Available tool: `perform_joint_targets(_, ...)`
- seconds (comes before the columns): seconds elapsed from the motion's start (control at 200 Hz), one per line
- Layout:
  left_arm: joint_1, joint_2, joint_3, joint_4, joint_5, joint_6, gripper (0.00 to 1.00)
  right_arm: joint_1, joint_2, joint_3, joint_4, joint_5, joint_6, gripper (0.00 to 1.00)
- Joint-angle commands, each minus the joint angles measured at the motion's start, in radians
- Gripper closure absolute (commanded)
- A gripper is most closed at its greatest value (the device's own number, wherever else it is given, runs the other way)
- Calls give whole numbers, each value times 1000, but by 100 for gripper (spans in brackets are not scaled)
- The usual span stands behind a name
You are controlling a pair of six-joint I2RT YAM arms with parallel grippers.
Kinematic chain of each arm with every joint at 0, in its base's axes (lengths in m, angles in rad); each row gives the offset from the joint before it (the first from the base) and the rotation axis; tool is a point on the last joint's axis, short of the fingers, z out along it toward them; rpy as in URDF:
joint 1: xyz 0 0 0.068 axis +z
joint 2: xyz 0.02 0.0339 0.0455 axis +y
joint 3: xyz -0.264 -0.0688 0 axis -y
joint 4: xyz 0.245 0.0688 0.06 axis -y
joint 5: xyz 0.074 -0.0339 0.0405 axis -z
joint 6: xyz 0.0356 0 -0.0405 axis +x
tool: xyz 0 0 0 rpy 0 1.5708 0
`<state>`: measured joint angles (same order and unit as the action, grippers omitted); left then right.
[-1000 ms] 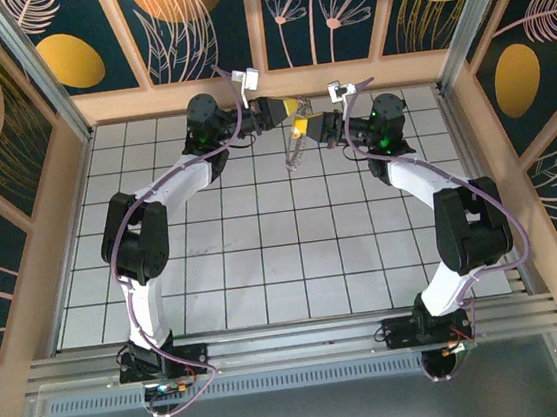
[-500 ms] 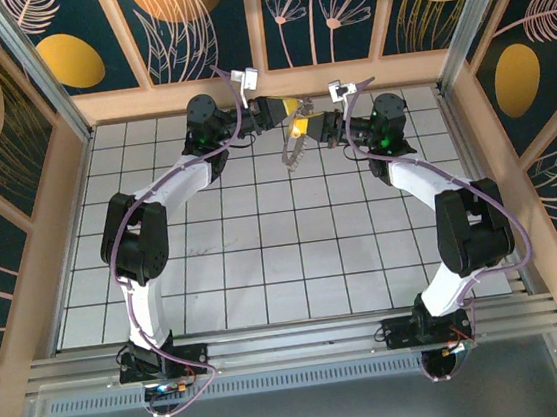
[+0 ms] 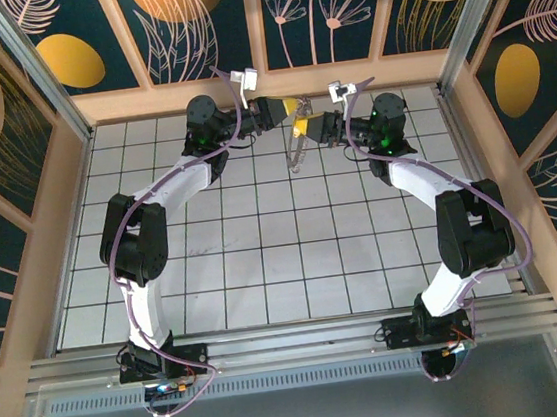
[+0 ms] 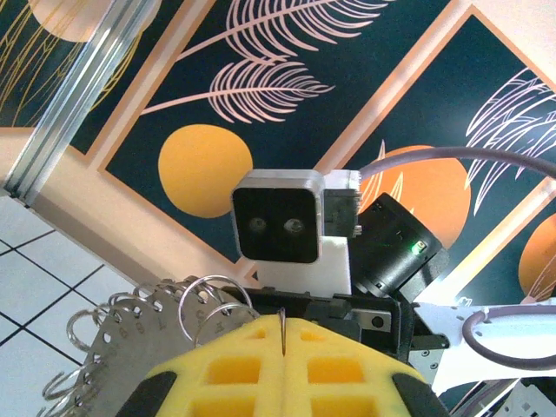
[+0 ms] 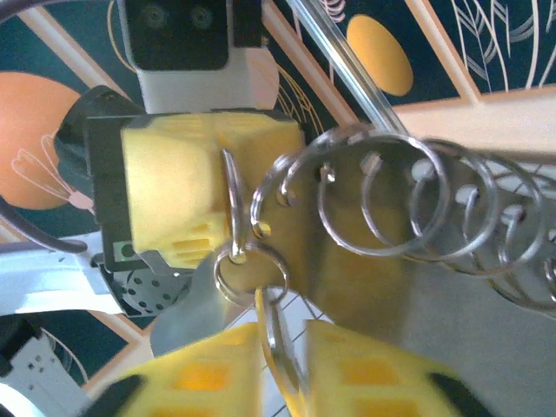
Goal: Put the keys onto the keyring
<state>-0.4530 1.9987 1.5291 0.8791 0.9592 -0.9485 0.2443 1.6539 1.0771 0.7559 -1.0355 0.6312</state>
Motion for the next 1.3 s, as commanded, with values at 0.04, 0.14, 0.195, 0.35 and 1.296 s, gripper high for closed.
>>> perform_joint_targets(0.04,-6,-62,-1,86,-19,-9,100,-19,-60,-20,-40,25,-28,68)
perform_joint_targets(0.14,-7,-63,-1,87,-26,-12,100,-45,-95,-56,-36,31,-19,68)
perform_joint_targets(0.195,-7,-63,-4,87,-32,-15,100,-59,-119,-77,-28,34,-11,66)
perform_joint_targets(0.35,-7,-63,-14,95,-49,-27,100,-84,-174,-109,0,91,31,63)
perform_joint_targets(1.296,-7,-55,-54,120,-75,-67,100,9,12,29,314,259,381,61)
